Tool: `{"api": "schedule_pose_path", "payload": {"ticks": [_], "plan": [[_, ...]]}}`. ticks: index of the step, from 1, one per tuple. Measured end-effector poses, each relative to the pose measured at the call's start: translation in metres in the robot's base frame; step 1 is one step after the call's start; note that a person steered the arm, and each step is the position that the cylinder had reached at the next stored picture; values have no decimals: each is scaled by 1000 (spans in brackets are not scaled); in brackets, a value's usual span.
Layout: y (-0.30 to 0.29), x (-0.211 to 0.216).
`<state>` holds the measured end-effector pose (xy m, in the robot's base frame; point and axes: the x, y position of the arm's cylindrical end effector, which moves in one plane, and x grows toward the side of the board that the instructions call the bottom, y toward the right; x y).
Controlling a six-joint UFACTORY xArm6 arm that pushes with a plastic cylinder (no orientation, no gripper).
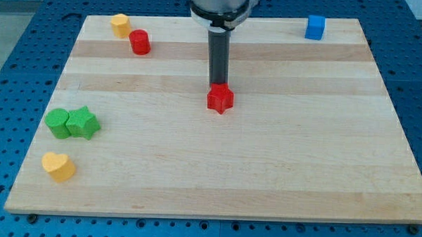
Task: Push red star towards the center right
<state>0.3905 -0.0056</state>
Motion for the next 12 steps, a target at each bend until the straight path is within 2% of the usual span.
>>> {"api": "schedule_pose_path", "payload": {"ticks": [2,6,8,10,12], "plan": [[-84,-10],[-99,2],[-78,30],[23,30],[12,37]]}}
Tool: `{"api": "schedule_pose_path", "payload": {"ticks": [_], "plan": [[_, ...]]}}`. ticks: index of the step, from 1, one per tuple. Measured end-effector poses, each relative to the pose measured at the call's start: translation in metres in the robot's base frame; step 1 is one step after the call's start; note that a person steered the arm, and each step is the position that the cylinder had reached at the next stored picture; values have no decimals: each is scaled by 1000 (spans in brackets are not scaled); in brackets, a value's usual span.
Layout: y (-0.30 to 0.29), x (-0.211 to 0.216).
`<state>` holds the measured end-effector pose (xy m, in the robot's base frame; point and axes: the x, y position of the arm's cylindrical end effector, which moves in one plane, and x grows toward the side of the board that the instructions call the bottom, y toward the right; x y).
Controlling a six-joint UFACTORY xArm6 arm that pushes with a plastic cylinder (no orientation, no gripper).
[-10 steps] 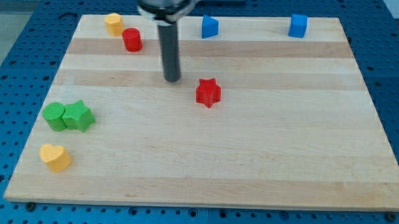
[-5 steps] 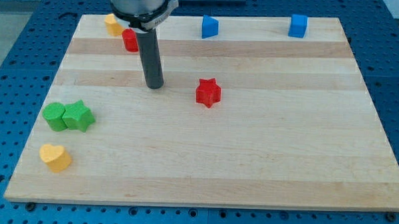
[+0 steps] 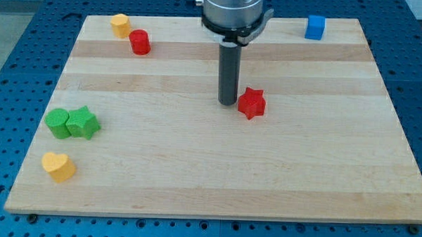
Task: Push red star towards the center right
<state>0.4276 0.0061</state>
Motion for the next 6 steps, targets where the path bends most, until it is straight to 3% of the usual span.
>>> {"api": "schedule_pose_path", "payload": {"ticks": [1,3,4,5,6], "plan": [[5,11],[121,3],[152,0],[154,6],[149,39]]}}
